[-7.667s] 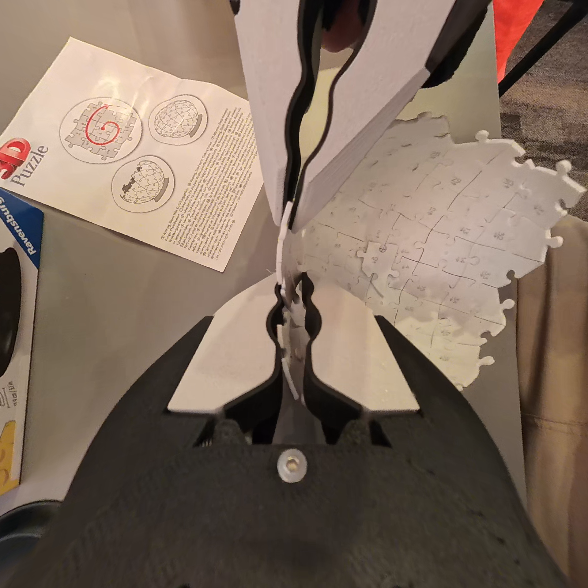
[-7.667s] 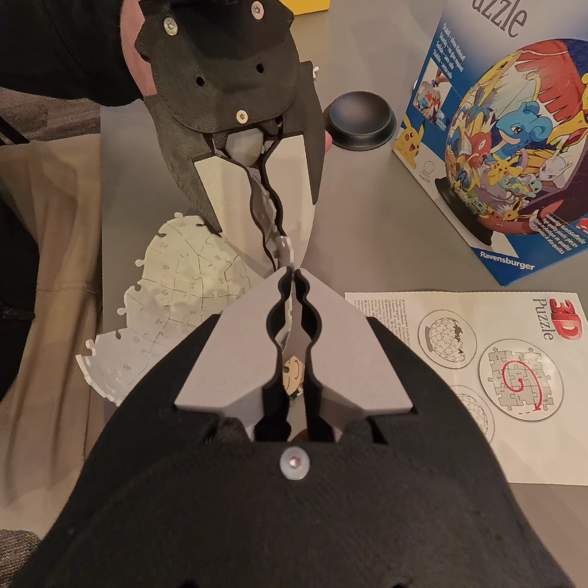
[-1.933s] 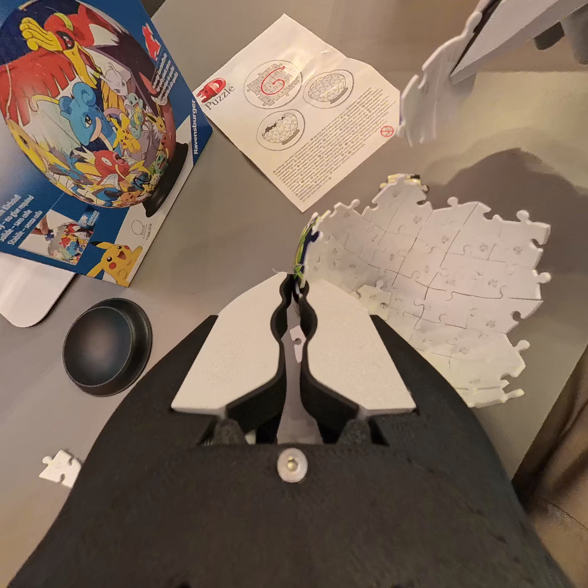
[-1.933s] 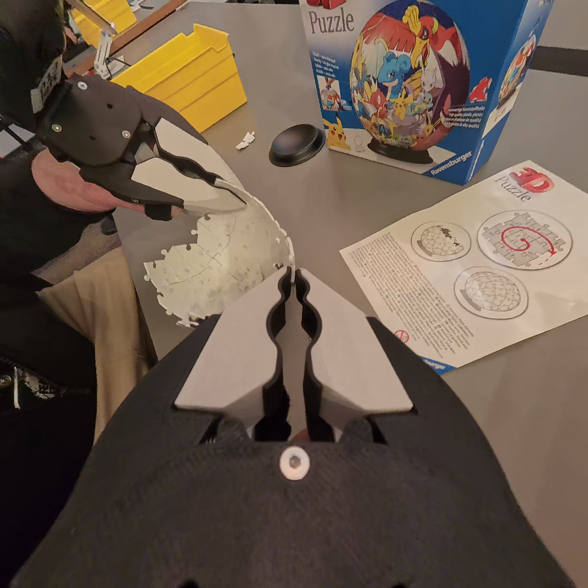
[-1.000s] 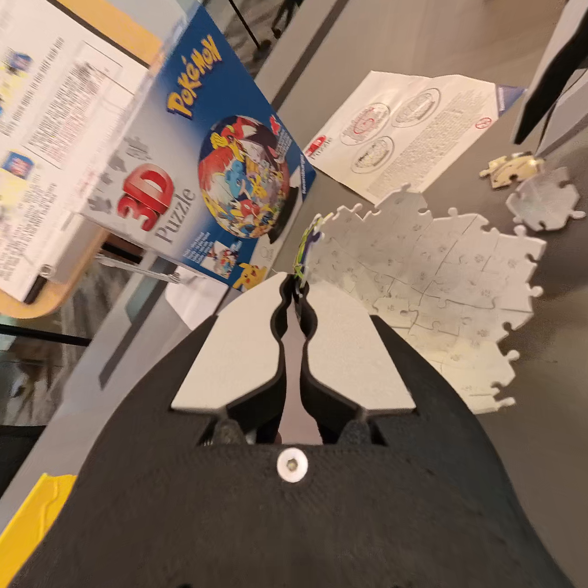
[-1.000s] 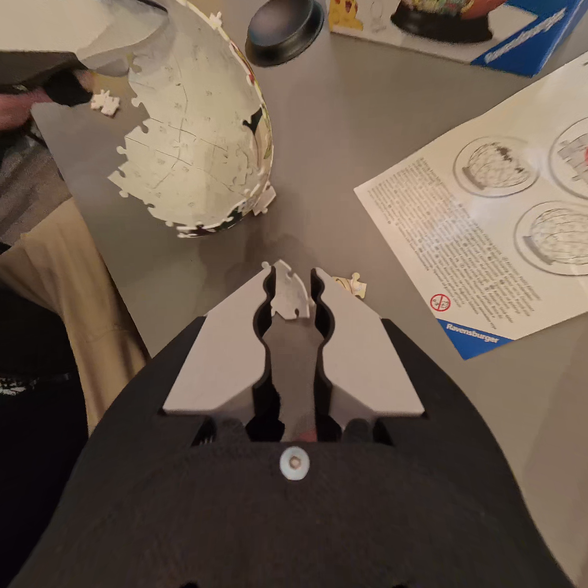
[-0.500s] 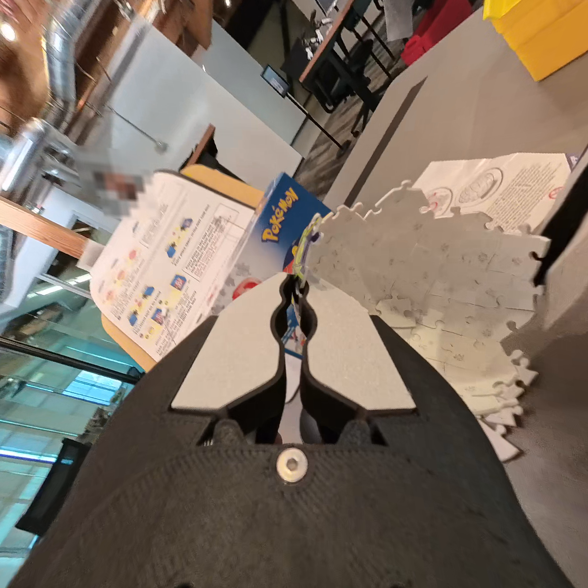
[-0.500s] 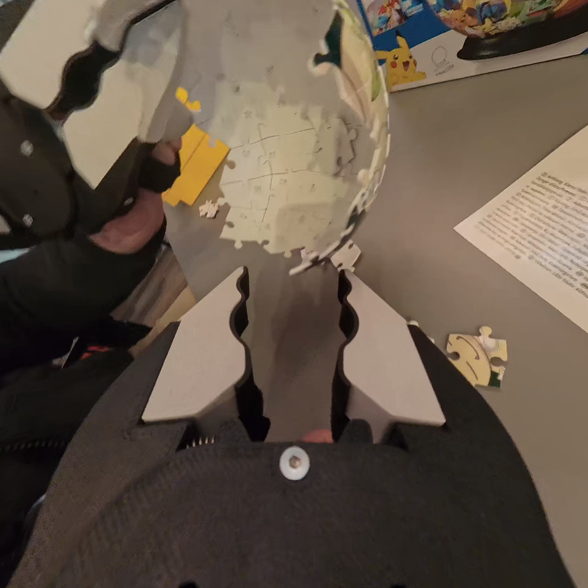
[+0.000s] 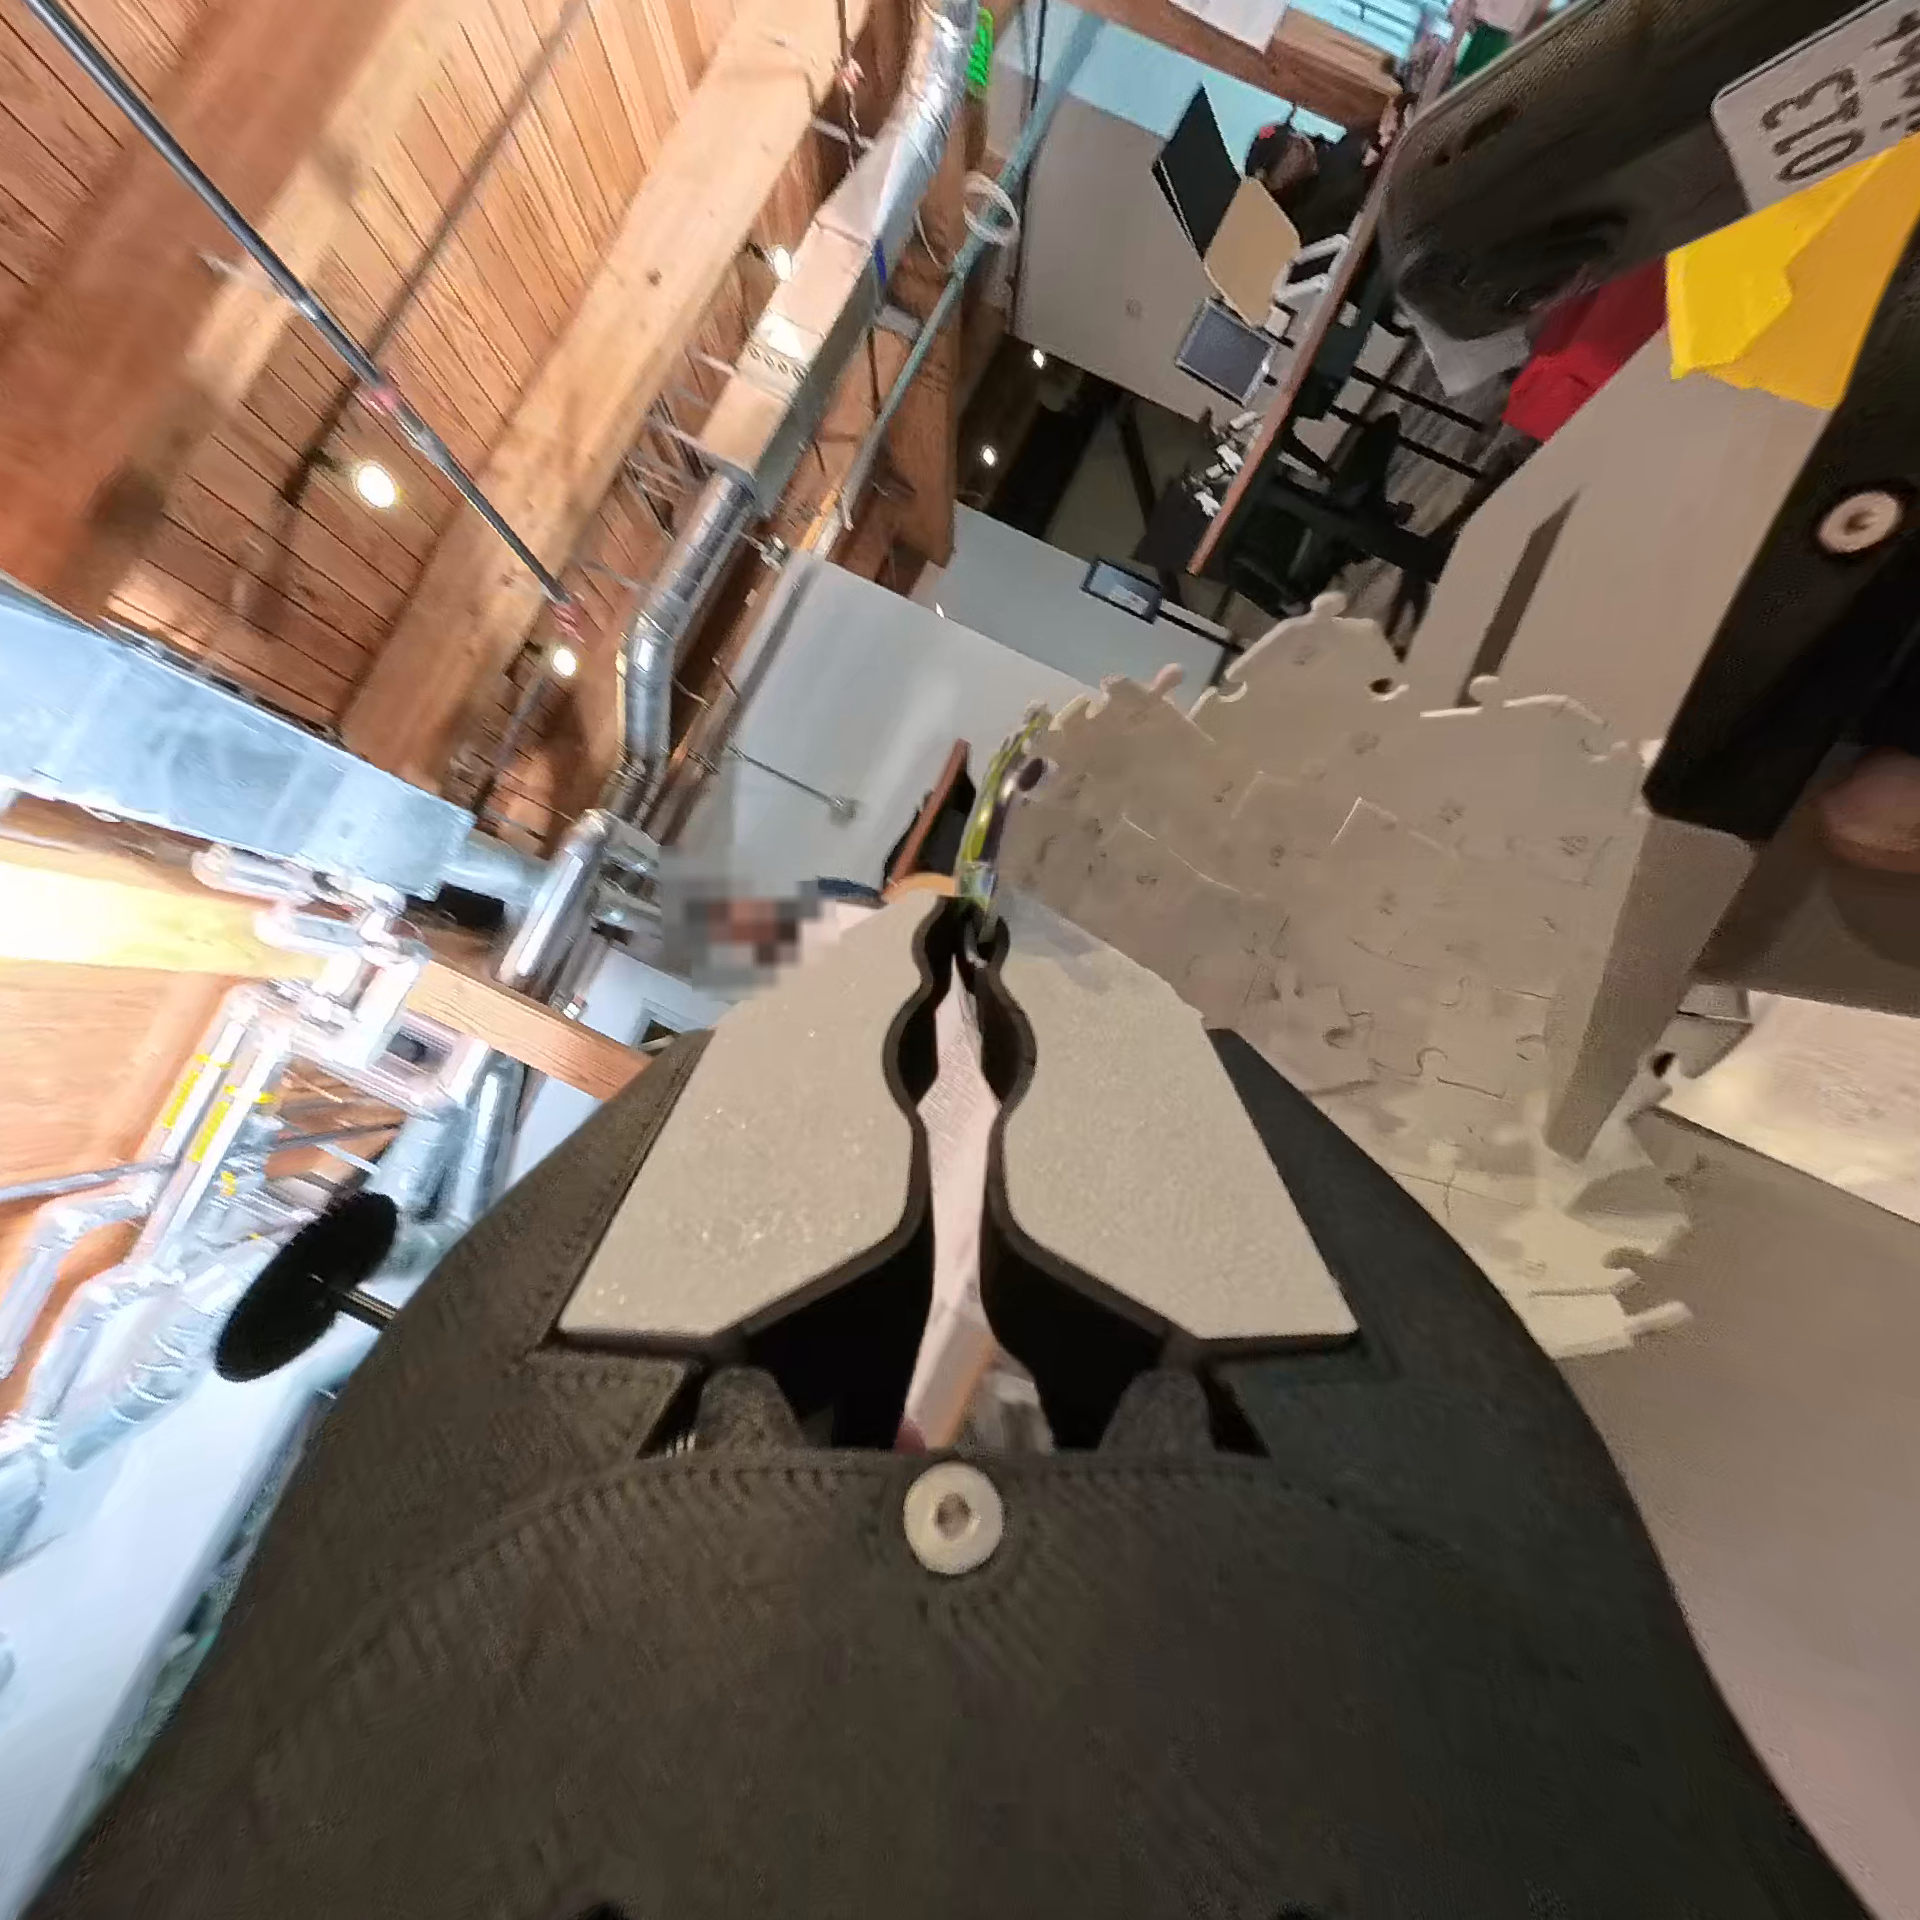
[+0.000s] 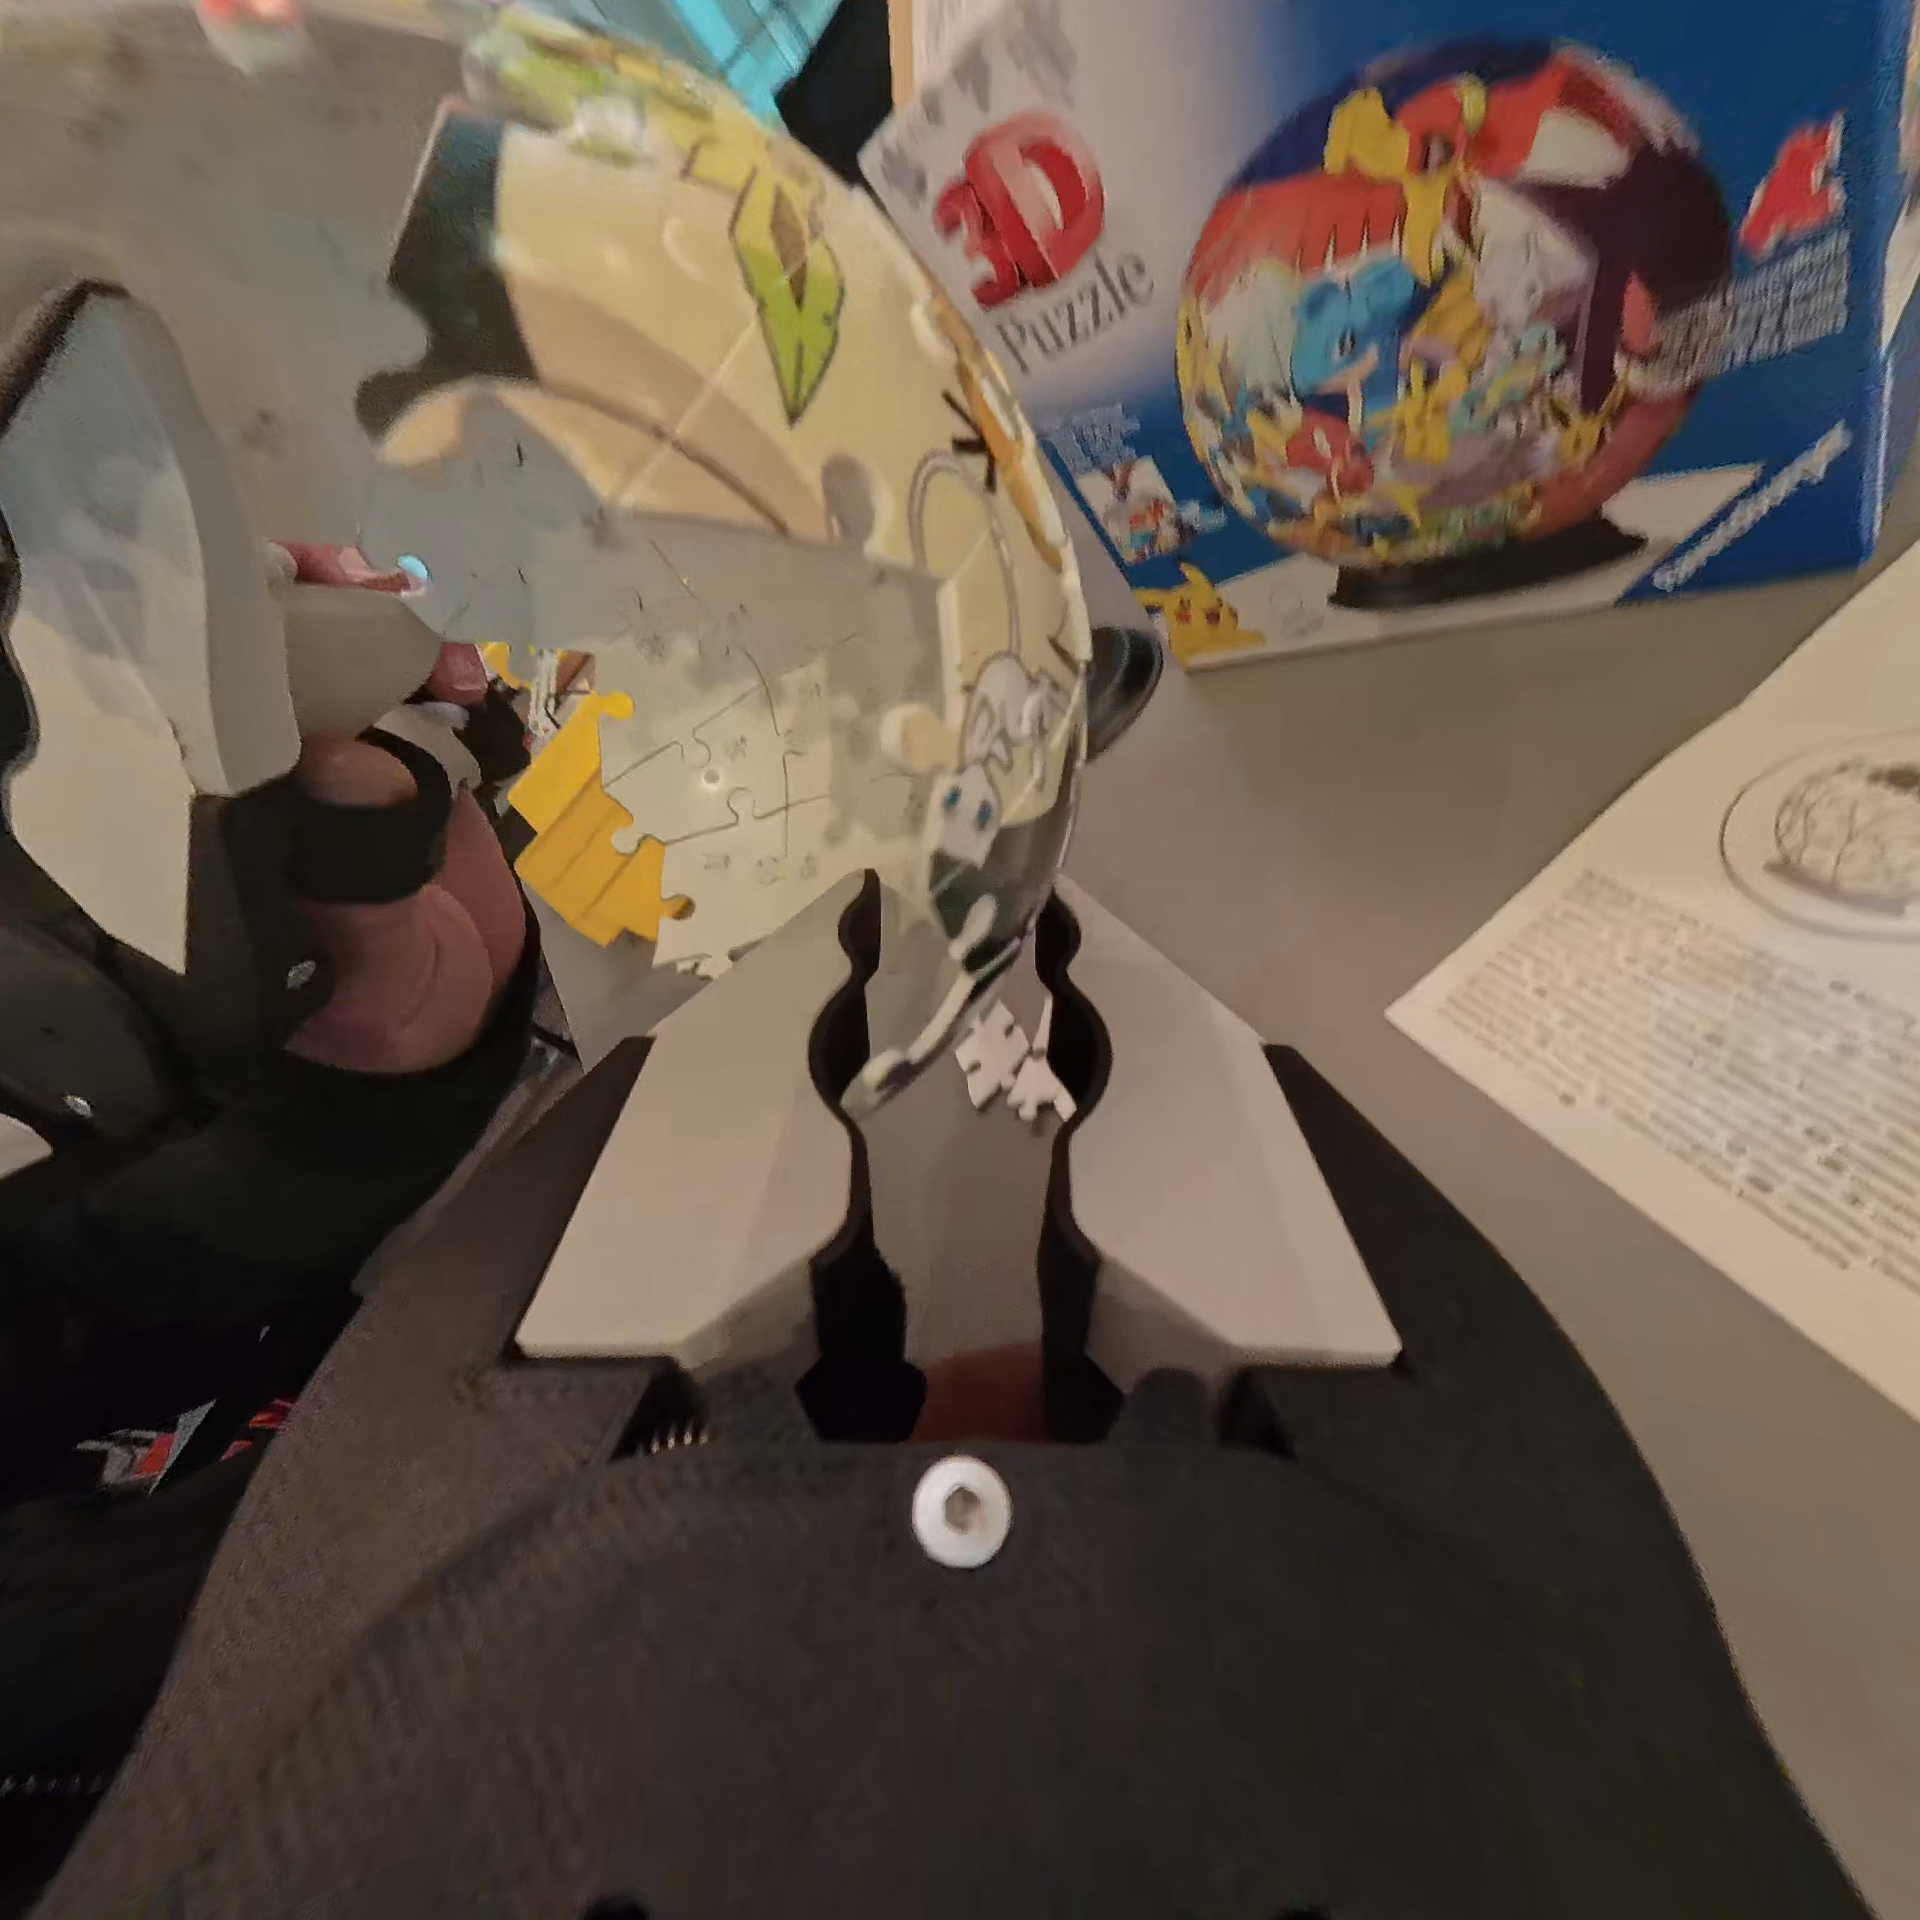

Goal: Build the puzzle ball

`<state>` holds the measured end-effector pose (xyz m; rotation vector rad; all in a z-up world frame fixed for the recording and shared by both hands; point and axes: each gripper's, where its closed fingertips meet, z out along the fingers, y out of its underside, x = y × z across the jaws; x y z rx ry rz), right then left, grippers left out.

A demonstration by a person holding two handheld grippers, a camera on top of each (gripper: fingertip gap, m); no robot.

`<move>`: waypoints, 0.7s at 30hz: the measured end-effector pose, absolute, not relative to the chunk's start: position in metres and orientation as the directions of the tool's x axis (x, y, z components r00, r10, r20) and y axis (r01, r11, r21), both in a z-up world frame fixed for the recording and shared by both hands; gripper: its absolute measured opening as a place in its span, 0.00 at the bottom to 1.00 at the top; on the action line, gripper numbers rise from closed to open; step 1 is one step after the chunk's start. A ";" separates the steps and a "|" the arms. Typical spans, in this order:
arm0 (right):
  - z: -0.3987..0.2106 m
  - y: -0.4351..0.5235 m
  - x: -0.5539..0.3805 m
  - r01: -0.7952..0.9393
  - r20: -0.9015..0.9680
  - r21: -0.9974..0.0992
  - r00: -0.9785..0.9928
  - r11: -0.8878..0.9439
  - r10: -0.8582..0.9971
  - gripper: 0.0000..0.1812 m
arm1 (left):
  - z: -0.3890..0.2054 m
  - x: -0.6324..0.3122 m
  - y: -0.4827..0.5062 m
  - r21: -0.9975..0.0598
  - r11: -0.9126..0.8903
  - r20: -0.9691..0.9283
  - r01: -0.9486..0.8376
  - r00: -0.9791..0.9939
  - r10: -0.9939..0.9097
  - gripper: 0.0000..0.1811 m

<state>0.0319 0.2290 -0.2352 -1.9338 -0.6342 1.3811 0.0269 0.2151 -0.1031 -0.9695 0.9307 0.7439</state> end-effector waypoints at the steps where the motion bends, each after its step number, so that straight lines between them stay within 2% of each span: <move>1: -0.229 0.232 0.031 -0.004 -0.612 -0.765 0.316 -0.644 0.725 0.16 | -0.097 0.029 0.213 -0.319 0.410 -0.902 -0.854 0.407 0.145 0.01; 5: -0.202 0.247 0.031 -0.052 -0.548 -0.825 0.316 -0.563 0.774 0.15 | -0.079 0.033 0.211 -0.247 0.453 -0.899 -0.857 0.377 0.223 0.01; 13: -0.170 0.267 0.027 -0.094 -0.480 -0.875 0.299 -0.475 0.825 0.15 | -0.053 0.034 0.217 -0.140 0.491 -0.881 -0.860 0.335 0.336 0.01; 17: -0.169 0.272 0.025 -0.070 -0.462 -0.883 0.305 -0.465 0.833 0.15 | -0.051 0.029 0.225 -0.151 0.476 -0.883 -0.866 0.336 0.329 0.01; 21: -0.181 0.264 0.020 -0.001 -0.470 -0.872 0.288 -0.490 0.835 0.20 | -0.056 0.011 0.229 -0.222 0.434 -0.893 -0.873 0.361 0.270 0.01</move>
